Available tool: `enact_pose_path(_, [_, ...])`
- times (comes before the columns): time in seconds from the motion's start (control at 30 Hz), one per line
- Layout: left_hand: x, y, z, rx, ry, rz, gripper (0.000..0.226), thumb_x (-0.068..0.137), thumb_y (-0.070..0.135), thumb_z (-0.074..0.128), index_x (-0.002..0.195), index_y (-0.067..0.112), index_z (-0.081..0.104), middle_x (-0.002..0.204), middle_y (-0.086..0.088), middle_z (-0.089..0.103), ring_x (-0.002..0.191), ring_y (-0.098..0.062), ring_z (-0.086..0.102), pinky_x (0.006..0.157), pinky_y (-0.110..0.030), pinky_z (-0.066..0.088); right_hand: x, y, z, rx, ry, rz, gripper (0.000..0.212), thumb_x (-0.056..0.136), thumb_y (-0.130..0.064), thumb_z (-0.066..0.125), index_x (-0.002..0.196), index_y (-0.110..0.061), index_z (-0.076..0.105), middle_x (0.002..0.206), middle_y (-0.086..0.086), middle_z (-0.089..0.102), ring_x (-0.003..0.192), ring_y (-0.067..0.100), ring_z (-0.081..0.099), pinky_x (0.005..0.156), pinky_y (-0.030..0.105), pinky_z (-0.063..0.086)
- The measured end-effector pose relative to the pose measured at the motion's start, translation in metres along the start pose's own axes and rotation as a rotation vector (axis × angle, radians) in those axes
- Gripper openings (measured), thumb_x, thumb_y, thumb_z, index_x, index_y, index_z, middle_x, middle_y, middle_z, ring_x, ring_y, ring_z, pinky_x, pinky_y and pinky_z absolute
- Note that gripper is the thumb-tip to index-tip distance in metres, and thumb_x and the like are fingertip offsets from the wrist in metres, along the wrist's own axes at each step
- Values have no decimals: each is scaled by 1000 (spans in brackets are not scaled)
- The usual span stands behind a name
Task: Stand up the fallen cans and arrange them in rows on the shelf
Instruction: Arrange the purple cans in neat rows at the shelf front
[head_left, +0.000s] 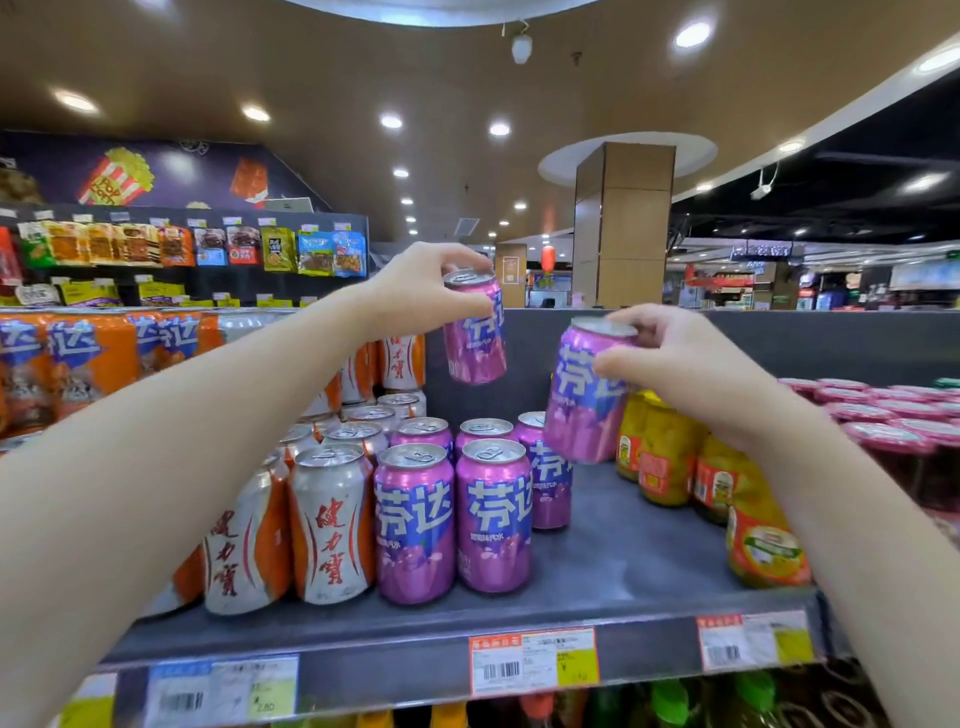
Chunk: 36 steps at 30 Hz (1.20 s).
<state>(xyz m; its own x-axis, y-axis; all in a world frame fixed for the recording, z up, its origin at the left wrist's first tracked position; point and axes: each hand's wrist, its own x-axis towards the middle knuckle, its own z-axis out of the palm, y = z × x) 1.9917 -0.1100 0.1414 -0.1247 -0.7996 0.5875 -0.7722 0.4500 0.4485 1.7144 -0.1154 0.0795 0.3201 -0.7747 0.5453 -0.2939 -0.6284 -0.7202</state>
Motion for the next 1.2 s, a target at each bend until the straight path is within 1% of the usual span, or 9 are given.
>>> enact_pose_path(0.13, [-3, 17, 8, -41, 23, 75, 44, 93, 27, 70, 136, 28, 60, 118, 9, 63, 96, -6, 66, 57, -13, 54, -29, 11, 13, -127, -109, 51, 29, 77, -18, 78, 105, -23, 71, 90, -7, 78, 85, 6, 75, 77, 31, 61])
enact_pose_path(0.27, [-7, 32, 18, -98, 4, 113, 43, 94, 28, 70, 136, 29, 61, 112, 14, 64, 102, -8, 66, 60, -14, 56, -42, 28, 27, -205, -229, 120, 40, 74, -22, 79, 112, -29, 68, 99, -11, 75, 88, 5, 73, 82, 34, 62])
enact_pose_path(0.43, [-15, 45, 30, -137, -16, 157, 42, 96, 26, 69, 137, 27, 61, 116, 14, 65, 106, -7, 66, 68, -18, 59, -46, 39, 31, -9, -270, 146, 34, 83, -8, 74, 103, -34, 66, 101, -12, 74, 89, 1, 72, 70, 18, 58])
enact_pose_path(0.57, [-23, 52, 39, -154, -5, 174, 40, 95, 23, 67, 135, 27, 63, 118, 12, 67, 106, -6, 68, 73, -21, 60, -48, 52, 38, 119, -206, 174, 43, 85, -4, 72, 121, -25, 66, 113, -3, 74, 104, 12, 71, 87, 33, 61])
enact_pose_path(0.73, [-32, 62, 52, -167, -19, 201, 37, 93, 22, 68, 129, 28, 66, 120, 13, 67, 104, -4, 69, 74, -22, 60, -57, 58, 25, 139, -191, 158, 54, 85, -15, 79, 132, -28, 58, 118, -7, 71, 100, 3, 71, 76, 18, 55])
enact_pose_path(0.87, [-35, 76, 64, -189, -29, 226, 39, 92, 19, 69, 130, 24, 66, 118, 9, 70, 102, -5, 71, 80, -27, 62, -49, 49, 11, 213, 14, 17, 63, 82, -27, 83, 138, -26, 55, 127, -6, 68, 112, 9, 67, 89, 31, 56])
enact_pose_path(1.0, [-36, 89, 81, -233, -71, 225, 41, 91, 20, 70, 131, 24, 67, 116, 4, 72, 101, -8, 72, 83, -33, 62, -47, 30, 0, 271, 21, -91, 49, 85, -20, 81, 130, -25, 62, 115, -4, 75, 105, 11, 72, 80, 28, 59])
enact_pose_path(1.1, [-37, 96, 90, -216, -103, 235, 44, 90, 22, 71, 134, 26, 65, 120, 9, 69, 103, -5, 70, 87, -29, 60, -49, 29, -5, 277, 63, -82, 45, 81, -20, 83, 123, -21, 67, 110, -2, 77, 102, 14, 74, 83, 32, 60])
enact_pose_path(1.2, [-38, 96, 89, -212, -215, 97, 49, 94, 39, 69, 140, 30, 56, 117, 9, 69, 103, -4, 69, 89, -24, 56, -57, 41, -6, 245, 131, -32, 43, 80, -20, 84, 120, -20, 69, 106, -2, 78, 98, 13, 74, 80, 33, 61])
